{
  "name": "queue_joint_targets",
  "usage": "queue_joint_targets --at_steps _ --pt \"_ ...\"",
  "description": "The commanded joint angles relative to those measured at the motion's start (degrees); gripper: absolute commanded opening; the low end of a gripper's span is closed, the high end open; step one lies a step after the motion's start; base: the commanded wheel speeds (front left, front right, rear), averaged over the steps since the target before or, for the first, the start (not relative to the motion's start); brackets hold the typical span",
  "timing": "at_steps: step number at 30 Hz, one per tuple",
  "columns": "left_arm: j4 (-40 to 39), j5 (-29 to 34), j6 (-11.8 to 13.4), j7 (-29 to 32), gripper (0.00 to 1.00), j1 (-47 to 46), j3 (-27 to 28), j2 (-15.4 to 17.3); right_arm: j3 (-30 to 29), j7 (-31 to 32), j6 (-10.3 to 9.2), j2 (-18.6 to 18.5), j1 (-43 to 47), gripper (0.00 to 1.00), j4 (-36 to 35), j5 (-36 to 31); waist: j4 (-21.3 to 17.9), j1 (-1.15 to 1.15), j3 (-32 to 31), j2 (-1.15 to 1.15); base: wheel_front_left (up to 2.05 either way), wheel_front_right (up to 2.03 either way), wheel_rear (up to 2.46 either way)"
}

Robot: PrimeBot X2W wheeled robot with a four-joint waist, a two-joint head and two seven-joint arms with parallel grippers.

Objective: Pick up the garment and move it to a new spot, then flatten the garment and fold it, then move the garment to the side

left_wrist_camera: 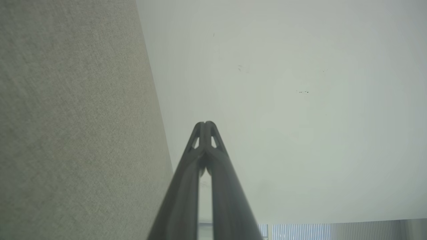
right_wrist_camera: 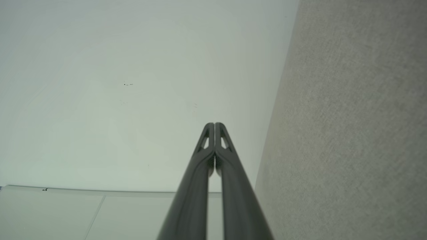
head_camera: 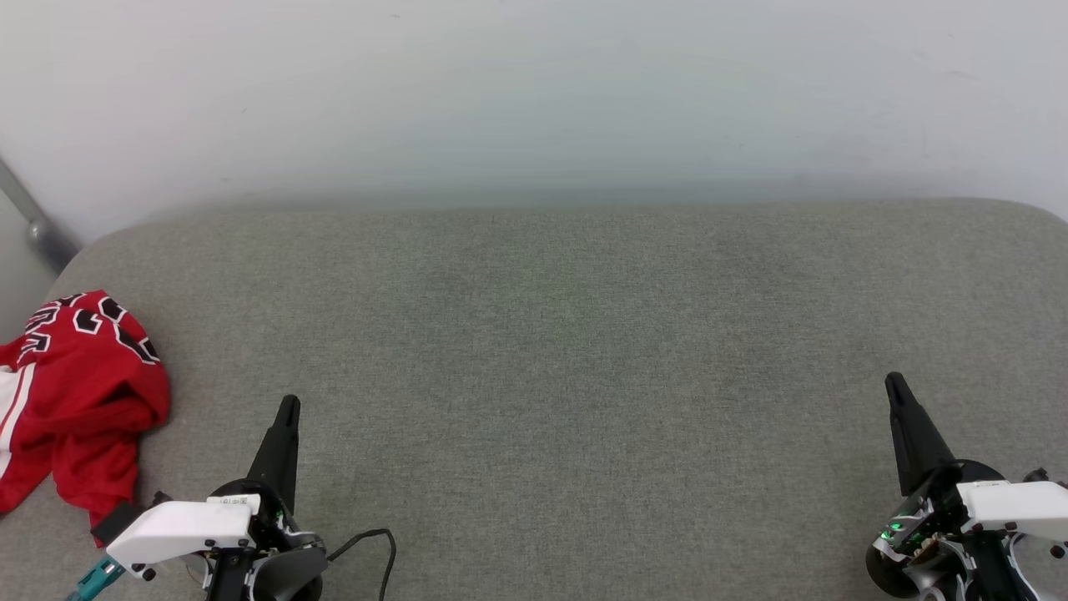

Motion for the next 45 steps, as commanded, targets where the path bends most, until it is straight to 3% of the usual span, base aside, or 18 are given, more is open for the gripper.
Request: queue_joint_targets --at_steps 1,19,20,32,45 --pt "0.0 0.1 -0.2 0.2 0.00 -0.4 0.2 -0.2 0.0 0.1 -0.02 0.3 -0.7 0.00 0.1 -0.3 0.0 0.00 0.0 0.00 0.00 0.00 0.00" --pt "0.0 0.1 -0.2 0.1 0.00 -0.4 0.2 -0.2 0.0 0.1 -0.02 0.3 -0.7 0.00 0.1 -0.3 0.0 0.00 0.0 0.00 0.00 0.00 0.00" --pt "0.0 0.0 0.0 0.0 1.00 0.0 0.0 0.0 0.0 0.0 0.00 0.0 0.0 1.00 0.0 0.0 0.0 0.00 0.0 0.00 0.00 0.00 0.00" --pt "-0.7 2.6 0.0 -3.2 1.00 -0.5 -4.1 0.1 1.8 -2.8 0.00 -0.4 0.9 1.00 -1.2 -2.8 0.0 0.00 -0.1 0.00 0.00 0.00 0.00" --pt "-4.4 19.6 0.3 -6.5 1.00 -0.2 -5.6 0.0 4.1 -6.5 0.00 -2.1 1.2 1.00 -3.5 -17.4 0.1 0.00 -0.2 0.00 0.00 0.00 0.00"
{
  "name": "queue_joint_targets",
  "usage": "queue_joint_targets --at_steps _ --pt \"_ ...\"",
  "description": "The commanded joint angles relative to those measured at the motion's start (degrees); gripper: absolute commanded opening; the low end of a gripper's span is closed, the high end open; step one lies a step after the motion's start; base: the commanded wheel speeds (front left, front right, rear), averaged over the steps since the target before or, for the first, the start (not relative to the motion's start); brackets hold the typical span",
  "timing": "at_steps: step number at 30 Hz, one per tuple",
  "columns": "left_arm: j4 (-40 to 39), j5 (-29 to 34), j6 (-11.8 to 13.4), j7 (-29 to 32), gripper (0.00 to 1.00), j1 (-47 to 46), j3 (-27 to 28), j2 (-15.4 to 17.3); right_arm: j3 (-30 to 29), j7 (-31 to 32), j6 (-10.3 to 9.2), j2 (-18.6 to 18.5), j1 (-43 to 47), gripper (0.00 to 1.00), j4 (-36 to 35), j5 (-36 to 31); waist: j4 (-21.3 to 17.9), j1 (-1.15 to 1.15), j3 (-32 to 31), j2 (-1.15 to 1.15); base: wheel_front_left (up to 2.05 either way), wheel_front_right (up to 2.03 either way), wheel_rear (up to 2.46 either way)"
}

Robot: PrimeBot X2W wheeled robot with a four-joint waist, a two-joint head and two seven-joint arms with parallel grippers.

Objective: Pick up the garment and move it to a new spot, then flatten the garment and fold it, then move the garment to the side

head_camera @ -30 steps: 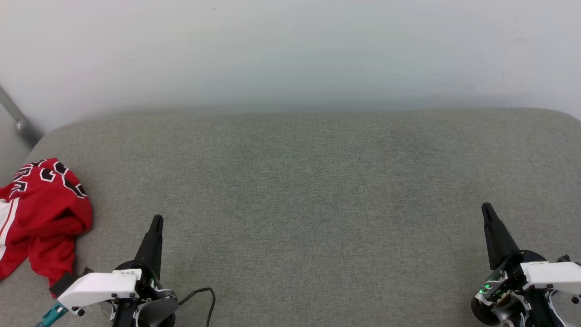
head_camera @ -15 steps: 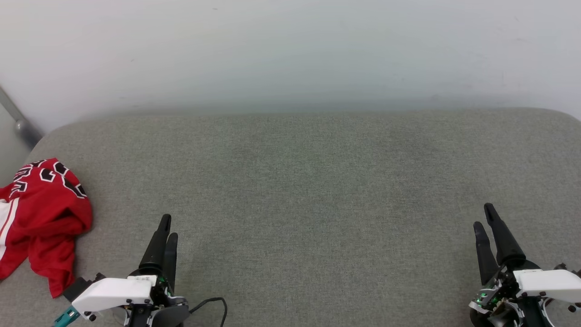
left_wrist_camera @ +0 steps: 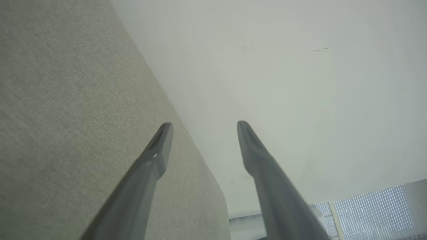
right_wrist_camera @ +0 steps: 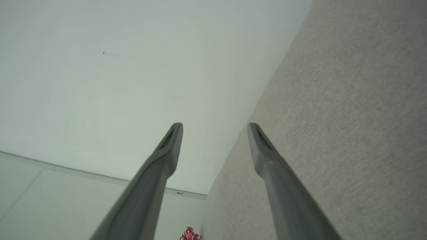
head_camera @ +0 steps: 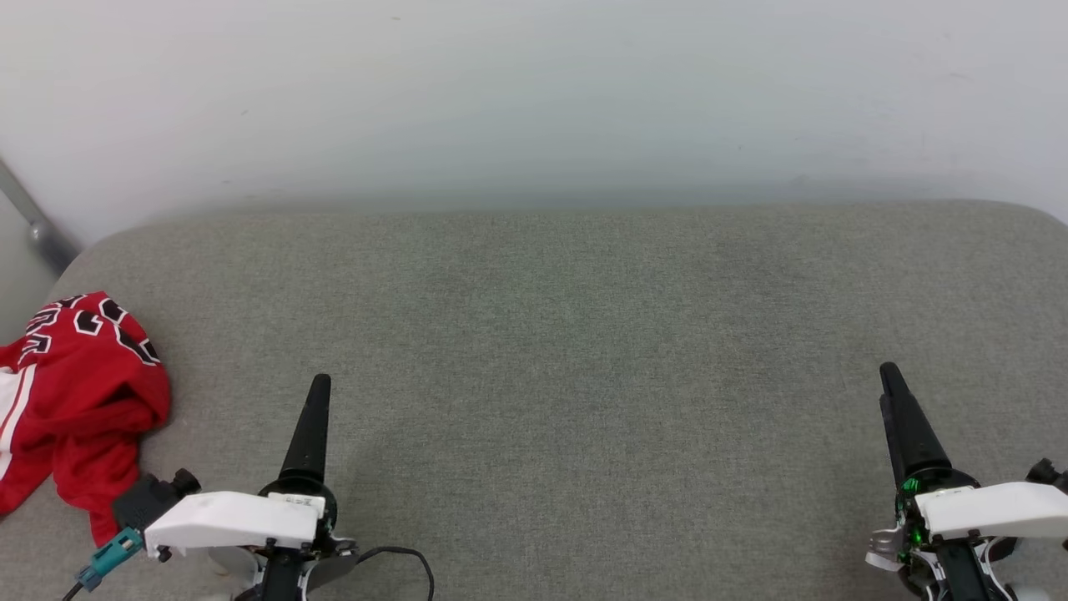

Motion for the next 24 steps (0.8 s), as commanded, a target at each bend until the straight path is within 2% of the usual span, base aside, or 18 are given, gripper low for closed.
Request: queue_joint_targets --at_steps 1,12,18,24 --pt "-1.6 3.1 0.2 -0.7 1.00 -1.3 -0.7 0.1 0.3 -0.6 0.00 -0.8 -0.4 1.00 -1.5 -3.2 0.0 0.00 0.0 0.00 0.00 0.00 0.00" --pt "-1.4 20.7 0.6 -3.1 1.00 -1.9 -4.1 1.4 -0.1 -0.7 -0.01 -0.4 0.0 1.00 -4.5 -21.8 0.2 0.00 -0.1 0.00 0.00 0.00 0.00" --pt "-1.2 27.8 1.8 -4.3 1.00 -2.7 -6.0 2.6 0.2 -0.3 -0.01 0.0 0.4 1.00 -6.2 -29.0 0.3 0.00 -0.2 0.00 0.00 0.00 0.00" --pt "-1.4 32.3 3.0 -5.3 1.00 -3.3 -7.3 3.4 0.7 -0.3 -0.01 0.1 0.7 1.00 -7.3 -33.9 0.3 0.00 -0.2 0.00 0.00 0.00 0.00"
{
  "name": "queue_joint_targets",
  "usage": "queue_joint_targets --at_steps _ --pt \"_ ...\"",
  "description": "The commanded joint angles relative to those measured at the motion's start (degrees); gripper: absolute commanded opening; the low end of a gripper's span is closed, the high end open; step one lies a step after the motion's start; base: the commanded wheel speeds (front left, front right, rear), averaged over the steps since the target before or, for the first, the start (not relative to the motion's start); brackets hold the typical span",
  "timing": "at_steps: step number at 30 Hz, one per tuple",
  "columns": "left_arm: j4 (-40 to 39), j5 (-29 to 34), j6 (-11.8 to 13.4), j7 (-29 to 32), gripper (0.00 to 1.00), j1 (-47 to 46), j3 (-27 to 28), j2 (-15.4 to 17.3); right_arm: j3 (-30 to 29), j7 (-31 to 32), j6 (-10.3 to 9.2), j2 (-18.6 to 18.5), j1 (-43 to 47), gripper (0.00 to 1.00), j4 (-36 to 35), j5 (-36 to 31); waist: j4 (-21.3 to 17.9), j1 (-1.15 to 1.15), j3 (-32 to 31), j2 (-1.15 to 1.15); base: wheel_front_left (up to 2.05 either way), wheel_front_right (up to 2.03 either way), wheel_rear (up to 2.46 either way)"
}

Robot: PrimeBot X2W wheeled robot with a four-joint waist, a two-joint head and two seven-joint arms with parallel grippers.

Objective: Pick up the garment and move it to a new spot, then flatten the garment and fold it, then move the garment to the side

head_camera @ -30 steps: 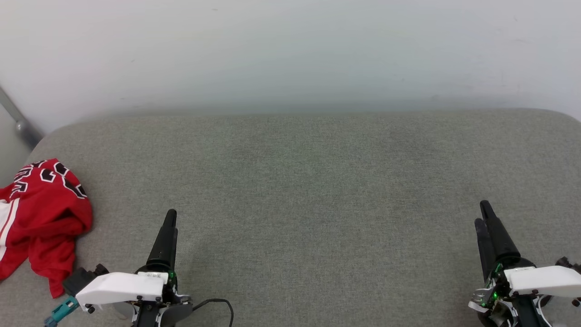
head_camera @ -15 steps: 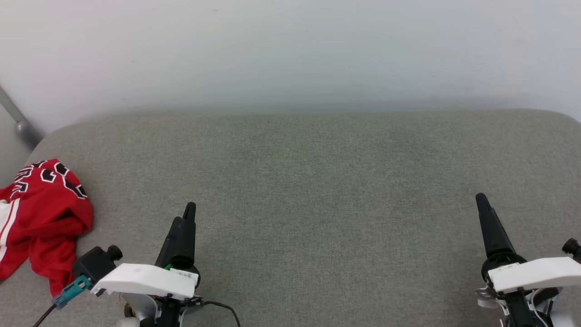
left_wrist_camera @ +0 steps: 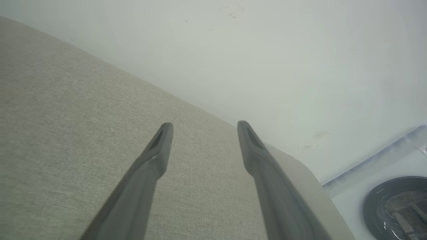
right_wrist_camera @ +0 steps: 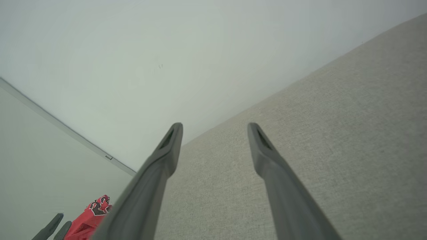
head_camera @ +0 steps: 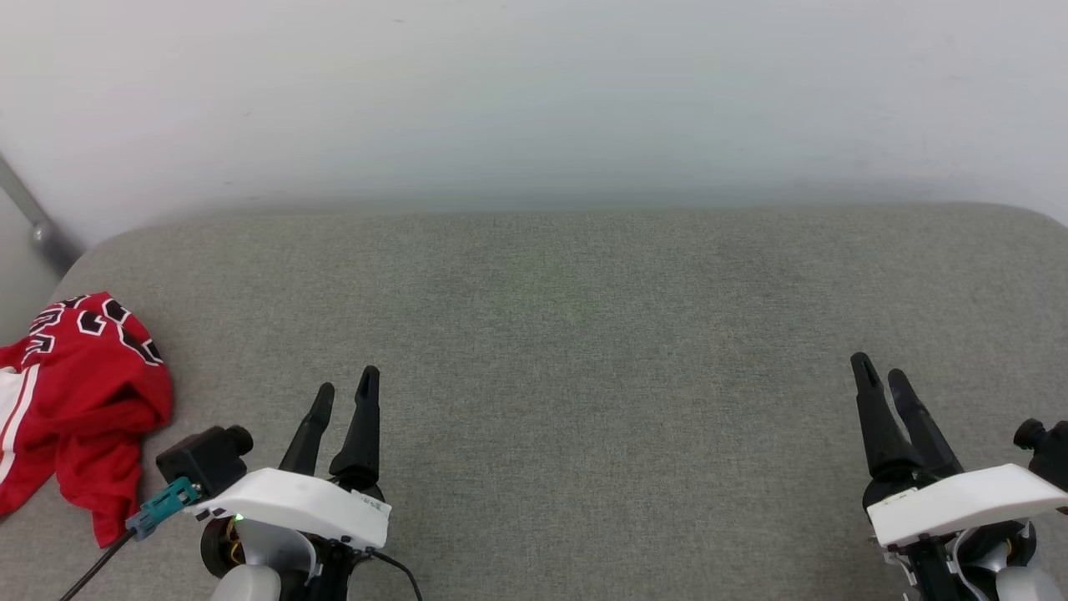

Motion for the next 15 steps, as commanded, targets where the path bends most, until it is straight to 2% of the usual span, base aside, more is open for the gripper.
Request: queue_joint_targets --at_steps 1,15 --pt "-0.9 1.7 0.3 -0.6 1.00 -1.8 -0.5 0.7 0.2 0.1 -0.01 -0.1 -0.2 1.00 -1.2 -1.7 0.0 0.00 0.0 0.00 0.00 0.00 0.00" --pt "-0.4 11.2 3.2 -3.0 1.00 -1.9 -4.1 2.4 0.5 0.7 -0.01 0.0 0.5 1.00 -3.8 -13.4 0.3 0.00 -0.2 0.00 0.00 0.00 0.00"
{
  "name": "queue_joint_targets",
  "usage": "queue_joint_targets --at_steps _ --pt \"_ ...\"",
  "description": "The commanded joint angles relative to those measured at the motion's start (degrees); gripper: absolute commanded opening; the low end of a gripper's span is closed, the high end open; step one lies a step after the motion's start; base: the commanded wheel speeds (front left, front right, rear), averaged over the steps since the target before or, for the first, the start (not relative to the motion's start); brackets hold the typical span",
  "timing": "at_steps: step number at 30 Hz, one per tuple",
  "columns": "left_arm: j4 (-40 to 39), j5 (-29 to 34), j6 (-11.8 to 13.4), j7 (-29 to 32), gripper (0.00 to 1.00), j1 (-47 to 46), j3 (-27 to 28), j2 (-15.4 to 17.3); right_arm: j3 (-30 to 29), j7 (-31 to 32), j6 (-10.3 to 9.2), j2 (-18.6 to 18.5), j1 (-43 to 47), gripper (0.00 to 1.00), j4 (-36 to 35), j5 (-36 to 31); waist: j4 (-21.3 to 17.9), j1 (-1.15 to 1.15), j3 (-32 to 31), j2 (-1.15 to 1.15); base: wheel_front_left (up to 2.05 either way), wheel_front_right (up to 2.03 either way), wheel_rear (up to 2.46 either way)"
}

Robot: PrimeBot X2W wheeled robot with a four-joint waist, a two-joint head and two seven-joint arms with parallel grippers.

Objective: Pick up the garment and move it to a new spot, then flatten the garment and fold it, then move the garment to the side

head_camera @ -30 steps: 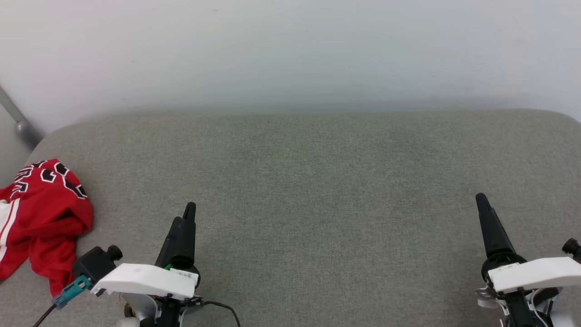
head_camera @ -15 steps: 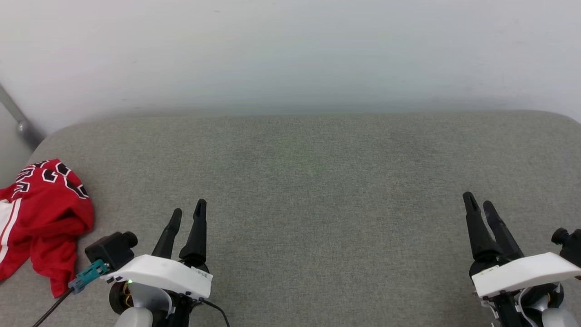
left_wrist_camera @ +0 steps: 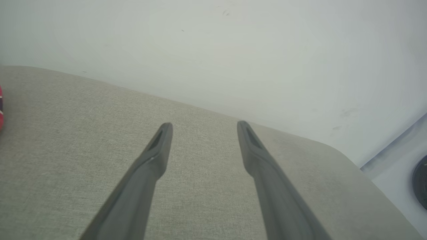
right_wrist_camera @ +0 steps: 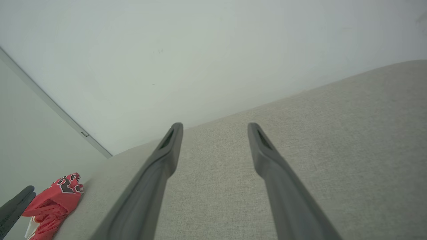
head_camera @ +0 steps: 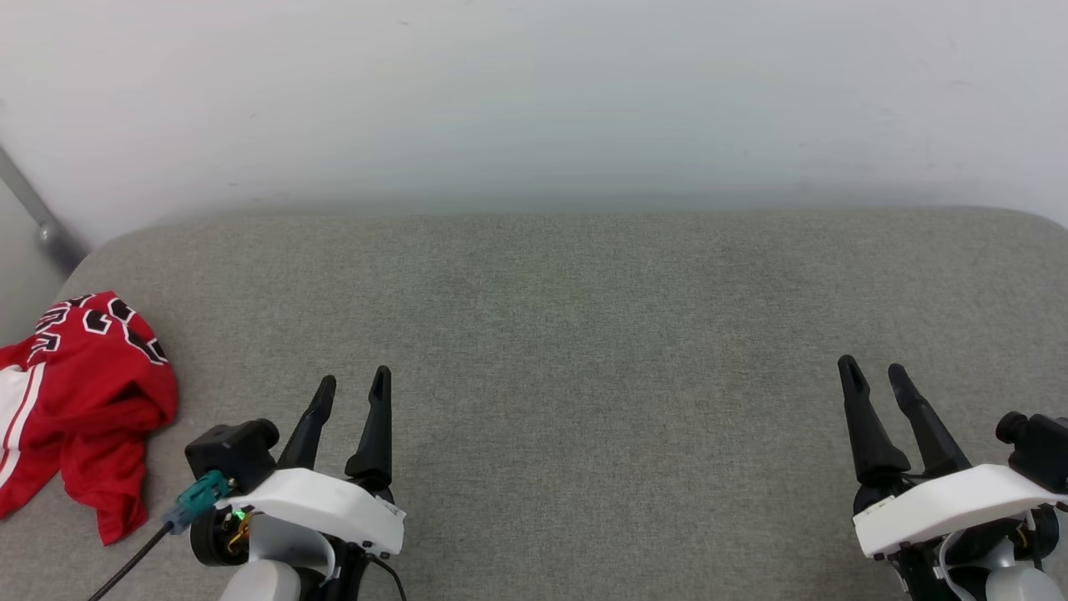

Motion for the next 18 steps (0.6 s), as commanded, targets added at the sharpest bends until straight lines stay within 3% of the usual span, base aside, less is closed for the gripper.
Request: queue_joint_targets --at_steps 1,18 --pt "-0.5 1.5 0.3 -0.5 1.00 -1.2 -0.5 0.3 0.0 0.1 -0.01 0.0 -0.3 1.00 -1.0 -1.6 0.0 0.00 0.0 0.00 0.00 0.00 0.00" --pt "0.9 10.2 1.9 -3.0 1.00 -1.9 -2.9 1.4 0.1 1.6 -0.01 0.3 0.9 1.00 -2.8 -12.2 0.5 0.00 -0.1 0.00 0.00 0.00 0.00"
